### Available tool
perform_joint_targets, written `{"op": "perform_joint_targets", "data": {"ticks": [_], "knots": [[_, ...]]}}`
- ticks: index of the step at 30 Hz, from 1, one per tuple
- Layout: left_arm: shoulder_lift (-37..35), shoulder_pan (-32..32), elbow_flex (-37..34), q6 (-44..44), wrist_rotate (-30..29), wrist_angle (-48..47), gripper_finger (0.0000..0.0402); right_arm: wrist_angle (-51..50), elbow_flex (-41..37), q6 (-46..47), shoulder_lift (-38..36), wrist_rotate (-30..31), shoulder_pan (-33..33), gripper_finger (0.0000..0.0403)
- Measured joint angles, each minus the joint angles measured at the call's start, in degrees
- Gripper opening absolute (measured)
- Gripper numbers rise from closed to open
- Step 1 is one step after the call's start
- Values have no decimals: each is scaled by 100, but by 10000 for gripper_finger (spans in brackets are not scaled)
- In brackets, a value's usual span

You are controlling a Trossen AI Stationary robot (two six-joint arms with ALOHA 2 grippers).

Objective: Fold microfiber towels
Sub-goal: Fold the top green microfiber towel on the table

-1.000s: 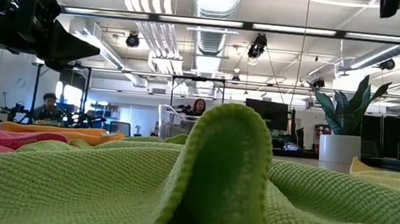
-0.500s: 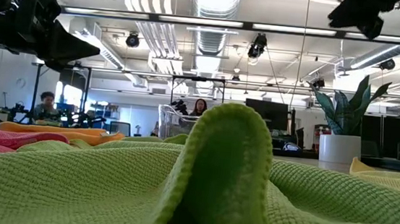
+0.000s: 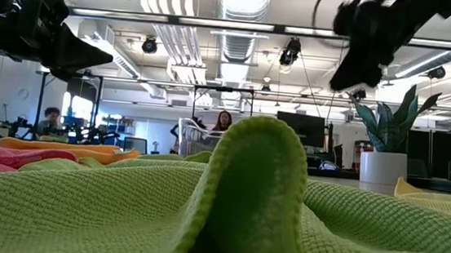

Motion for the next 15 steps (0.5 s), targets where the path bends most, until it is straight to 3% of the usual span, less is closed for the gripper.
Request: {"op": "perform_joint_targets", "data": {"ticks": [5, 15], "knots": [[7, 0, 0, -2, 2, 15, 0, 77, 233, -114, 607, -128, 2, 123], [30, -1, 0, 0, 2, 4, 0, 521, 668, -1027, 1866, -1338, 14, 150]]}}
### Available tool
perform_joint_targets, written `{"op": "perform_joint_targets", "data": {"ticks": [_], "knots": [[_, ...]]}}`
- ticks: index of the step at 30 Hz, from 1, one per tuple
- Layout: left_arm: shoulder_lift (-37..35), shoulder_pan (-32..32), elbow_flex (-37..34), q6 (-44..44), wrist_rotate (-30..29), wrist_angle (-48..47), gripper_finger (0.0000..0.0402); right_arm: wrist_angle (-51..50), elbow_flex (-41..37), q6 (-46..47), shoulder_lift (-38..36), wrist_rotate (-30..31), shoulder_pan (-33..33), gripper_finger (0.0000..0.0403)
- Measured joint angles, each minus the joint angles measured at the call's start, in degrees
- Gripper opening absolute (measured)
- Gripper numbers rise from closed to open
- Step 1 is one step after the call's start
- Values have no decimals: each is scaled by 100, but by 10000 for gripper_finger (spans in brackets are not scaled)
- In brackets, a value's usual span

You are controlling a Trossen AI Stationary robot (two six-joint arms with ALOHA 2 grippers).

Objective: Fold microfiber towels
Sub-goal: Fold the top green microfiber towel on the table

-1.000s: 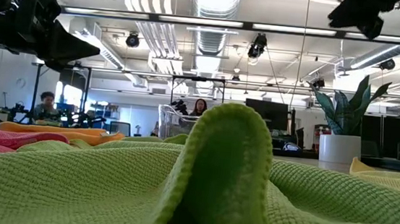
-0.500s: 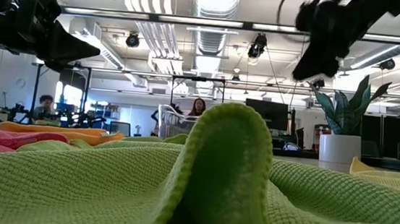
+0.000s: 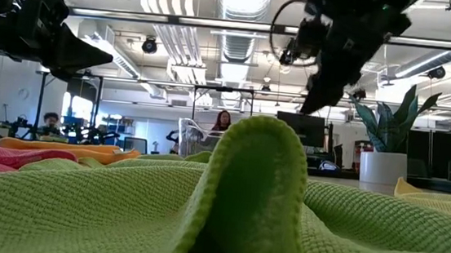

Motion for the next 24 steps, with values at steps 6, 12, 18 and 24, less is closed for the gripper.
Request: {"op": "perform_joint_targets", "data": {"ticks": [6, 12, 18, 24], "knots": [[-4, 1, 0, 2, 0, 5, 0, 337, 334, -310, 805, -359, 30, 151], [-2, 1, 0, 13, -2, 2, 0, 386, 912, -746, 1551, -508, 165, 151], [13, 1, 0, 13, -2, -2, 0, 343, 1486, -915, 2195, -675, 164, 151], [13, 1, 0, 2, -2, 4, 0, 277, 1711, -966, 2564, -678, 162, 151]]}}
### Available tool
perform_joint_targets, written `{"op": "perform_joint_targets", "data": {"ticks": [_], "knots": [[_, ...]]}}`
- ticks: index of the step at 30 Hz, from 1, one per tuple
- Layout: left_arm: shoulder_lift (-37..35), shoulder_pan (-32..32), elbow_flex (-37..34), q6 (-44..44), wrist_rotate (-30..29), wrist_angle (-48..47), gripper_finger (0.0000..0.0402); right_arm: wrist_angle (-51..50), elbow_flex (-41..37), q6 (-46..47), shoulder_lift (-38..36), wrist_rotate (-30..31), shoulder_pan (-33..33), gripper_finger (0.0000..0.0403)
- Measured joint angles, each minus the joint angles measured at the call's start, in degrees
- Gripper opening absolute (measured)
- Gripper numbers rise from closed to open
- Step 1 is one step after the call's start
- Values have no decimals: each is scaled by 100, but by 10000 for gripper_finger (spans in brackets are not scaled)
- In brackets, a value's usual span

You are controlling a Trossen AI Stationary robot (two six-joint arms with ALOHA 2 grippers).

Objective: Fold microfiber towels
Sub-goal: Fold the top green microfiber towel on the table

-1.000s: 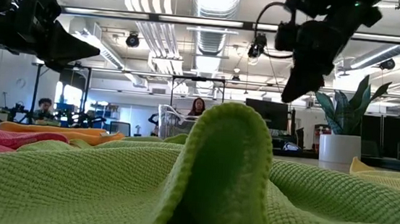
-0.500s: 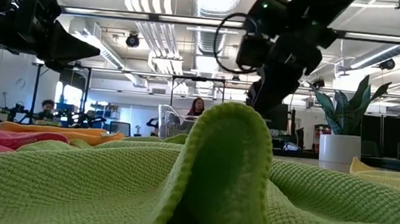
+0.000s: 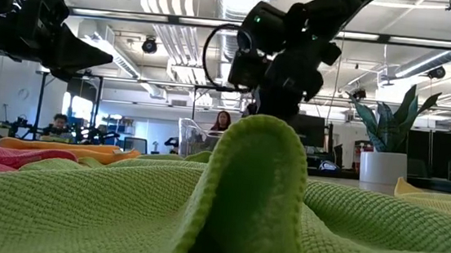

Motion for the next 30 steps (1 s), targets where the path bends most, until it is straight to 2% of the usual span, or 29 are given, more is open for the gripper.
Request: {"op": "perform_joint_targets", "data": {"ticks": [2, 8, 11, 21, 30], "knots": [[-2, 0, 0, -118, 0, 4, 0, 15, 3, 31, 48, 0, 0, 151], [-4, -1, 0, -1376, 0, 23, 0, 8, -35, 57, 178, 104, 0, 151], [16, 0, 0, -1634, 0, 31, 0, 22, -35, 68, 217, 109, -11, 151], [30, -1, 0, -1648, 0, 36, 0, -189, -67, 297, 404, 422, -13, 151], [33, -2, 0, -1648, 0, 41, 0, -253, -89, 516, 386, 363, -13, 146]]}}
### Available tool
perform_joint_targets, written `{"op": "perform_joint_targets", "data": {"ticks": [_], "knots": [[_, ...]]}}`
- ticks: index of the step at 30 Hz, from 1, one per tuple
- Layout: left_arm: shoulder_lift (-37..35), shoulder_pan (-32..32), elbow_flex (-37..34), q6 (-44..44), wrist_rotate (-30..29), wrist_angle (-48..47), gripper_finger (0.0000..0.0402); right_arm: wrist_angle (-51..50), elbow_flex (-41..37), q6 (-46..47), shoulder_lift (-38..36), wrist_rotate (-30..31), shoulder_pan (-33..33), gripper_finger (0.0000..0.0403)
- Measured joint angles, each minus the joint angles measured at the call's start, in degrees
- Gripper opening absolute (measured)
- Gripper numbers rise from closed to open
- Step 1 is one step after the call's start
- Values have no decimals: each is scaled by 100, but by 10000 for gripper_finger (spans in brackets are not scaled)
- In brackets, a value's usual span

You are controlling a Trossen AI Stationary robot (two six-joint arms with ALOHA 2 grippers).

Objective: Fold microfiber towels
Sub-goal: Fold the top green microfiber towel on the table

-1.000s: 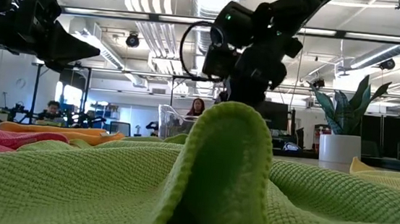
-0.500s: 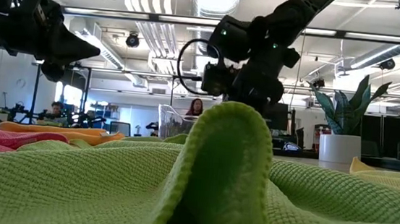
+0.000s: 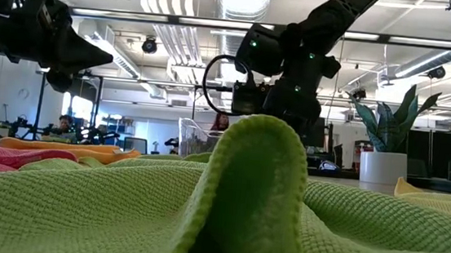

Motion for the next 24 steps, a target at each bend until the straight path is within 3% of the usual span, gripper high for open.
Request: {"op": "perform_joint_targets", "data": {"ticks": [11, 24], "knots": [[-9, 0, 0, -7, 2, 11, 0, -183, -5, 215, -13, -253, 0, 49], [10, 0, 0, -9, 17, 657, 0, -587, 13, 556, -501, -322, 37, 31]]}}
